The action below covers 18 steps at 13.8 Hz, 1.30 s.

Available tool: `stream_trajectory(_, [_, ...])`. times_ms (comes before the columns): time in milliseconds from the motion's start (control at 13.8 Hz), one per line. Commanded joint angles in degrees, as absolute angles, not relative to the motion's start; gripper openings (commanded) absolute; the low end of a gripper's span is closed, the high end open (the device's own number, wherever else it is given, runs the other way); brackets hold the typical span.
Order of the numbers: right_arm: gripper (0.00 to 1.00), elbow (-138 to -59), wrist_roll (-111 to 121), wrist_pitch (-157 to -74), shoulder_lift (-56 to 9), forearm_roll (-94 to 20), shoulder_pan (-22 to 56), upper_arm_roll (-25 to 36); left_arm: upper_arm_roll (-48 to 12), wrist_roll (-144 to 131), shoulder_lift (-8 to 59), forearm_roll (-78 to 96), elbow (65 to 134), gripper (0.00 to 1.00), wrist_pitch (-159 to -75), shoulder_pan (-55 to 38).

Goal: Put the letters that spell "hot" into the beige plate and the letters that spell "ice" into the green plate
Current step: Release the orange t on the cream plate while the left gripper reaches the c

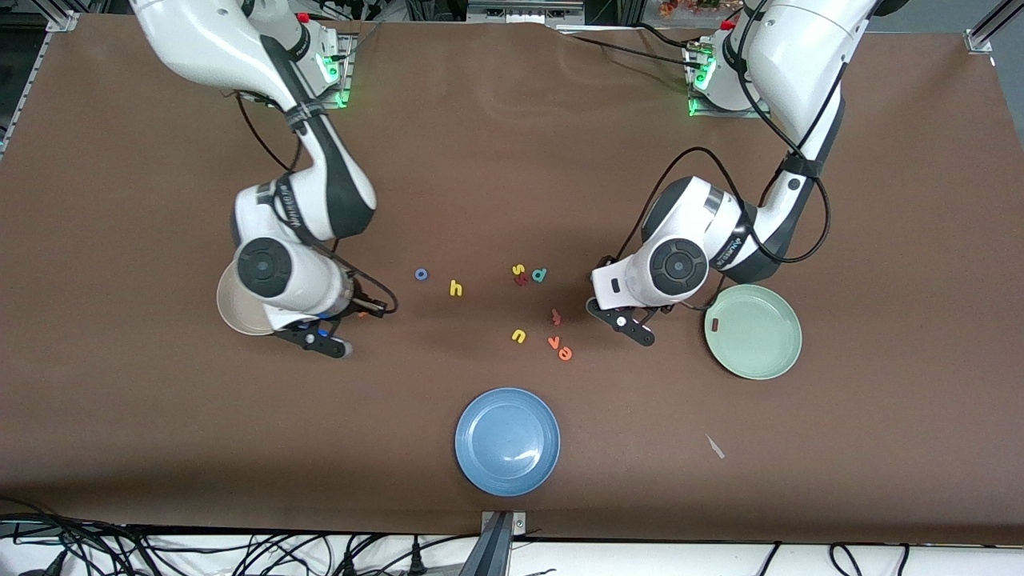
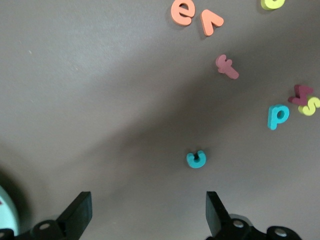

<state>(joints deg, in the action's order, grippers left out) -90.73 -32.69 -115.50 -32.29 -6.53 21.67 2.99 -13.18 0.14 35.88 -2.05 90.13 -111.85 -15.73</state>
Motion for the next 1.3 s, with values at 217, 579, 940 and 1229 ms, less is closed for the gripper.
stream_trajectory(217, [0.0, -101.58, -12.95, -117.5, -26.12, -7.82, 21.36, 11.59, -15.56, -12.65, 30.95, -1.49, 107.82, 1.0, -131.55, -16.52])
stream_trajectory(579, [0.0, -109.23, -3.35, -125.31, -25.48, -8.44, 21.1, 16.17, -15.56, -17.49, 30.5, -6.05, 114.43, 0.88, -140.36, -18.81])
stream_trajectory(940, [1.0, -109.25, -5.44, -125.6, -25.58, -8.61, 20.57, 16.0, -15.56, -16.79, 31.2, -7.55, 114.0, 0.48, -140.36, -18.37])
stream_trajectory(1229, [1.0, -105.13, -7.64, -125.16, -25.66, -8.61, 21.18, 15.47, -15.47, -16.79, 31.64, -7.73, 113.03, 0.5, -140.71, -18.37])
